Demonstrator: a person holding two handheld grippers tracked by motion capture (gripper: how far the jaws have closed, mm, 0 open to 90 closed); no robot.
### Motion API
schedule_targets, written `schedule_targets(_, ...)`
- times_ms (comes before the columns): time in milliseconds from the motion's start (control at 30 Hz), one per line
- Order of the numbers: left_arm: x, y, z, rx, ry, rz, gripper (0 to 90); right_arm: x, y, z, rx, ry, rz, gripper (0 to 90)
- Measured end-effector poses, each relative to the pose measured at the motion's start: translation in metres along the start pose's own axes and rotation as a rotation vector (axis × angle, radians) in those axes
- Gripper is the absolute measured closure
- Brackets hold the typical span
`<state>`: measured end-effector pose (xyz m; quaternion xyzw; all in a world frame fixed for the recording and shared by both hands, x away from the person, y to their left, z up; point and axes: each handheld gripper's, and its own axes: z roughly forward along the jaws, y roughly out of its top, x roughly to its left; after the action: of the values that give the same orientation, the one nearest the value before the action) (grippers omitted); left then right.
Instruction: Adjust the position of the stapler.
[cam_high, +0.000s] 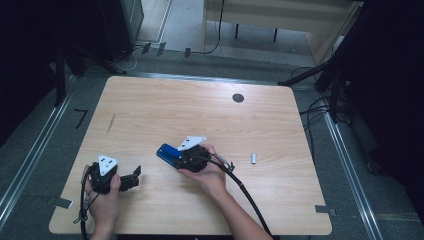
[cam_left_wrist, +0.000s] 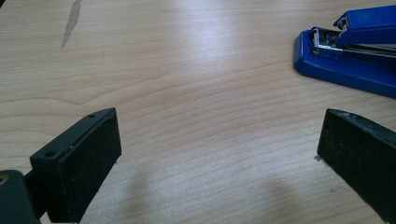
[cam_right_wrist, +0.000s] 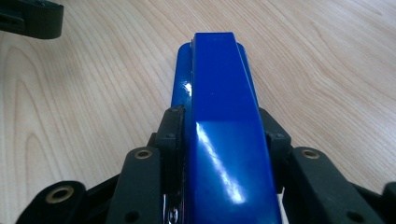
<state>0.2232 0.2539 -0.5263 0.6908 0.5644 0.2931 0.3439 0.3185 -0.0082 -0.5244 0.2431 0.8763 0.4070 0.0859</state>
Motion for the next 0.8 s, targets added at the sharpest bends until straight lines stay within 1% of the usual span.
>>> schedule_targets(67,0.0,0.0,0.0,-0.001,0.001,-0.001,0.0,0.001,0.0,0.001,-0.002,-0.013,-0.007,62.9)
schedule_targets(167,0.0,0.0,0.0,0.001,0.002,-0.002,0.0,0.002,-0.002,0.003,-0.019,-0.013,-0.013,62.3)
schedule_targets(200,0.0,0.0,0.0,0.003,0.002,0.0,0.0,0.001,-0.002,0.003,-0.022,-0.011,-0.014,62.9)
schedule_targets(233,0.0,0.0,0.0,0.003,0.002,0.0,0.0,0.001,-0.002,0.003,-0.023,-0.016,-0.015,66.5)
schedule_targets(300,0.0,0.0,0.001,0.003,0.001,0.001,0.0,-0.001,-0.002,0.003,-0.027,-0.008,-0.008,66.9)
schedule_targets(333,0.0,0.0,0.001,0.003,0.0,0.002,0.0,0.0,-0.002,0.003,-0.027,-0.012,-0.015,67.0)
schedule_targets(467,-0.001,0.0,0.0,-0.003,0.012,-0.002,0.0,-0.002,-0.002,0.002,-0.026,-0.003,-0.005,67.3)
schedule_targets(600,-0.001,0.0,0.0,-0.003,0.01,-0.001,0.0,-0.002,-0.002,0.0,-0.022,0.0,-0.003,67.3)
schedule_targets(667,-0.001,0.0,0.0,0.0,0.007,0.003,0.0,0.0,-0.003,-0.003,-0.023,-0.006,-0.026,67.4)
schedule_targets(767,-0.001,0.0,0.0,0.0,0.012,0.0,0.0,0.002,-0.003,-0.01,-0.024,-0.001,-0.057,67.4)
schedule_targets(800,-0.001,0.0,0.0,0.0,0.012,0.0,0.0,0.003,-0.003,-0.012,-0.028,0.004,-0.059,67.4)
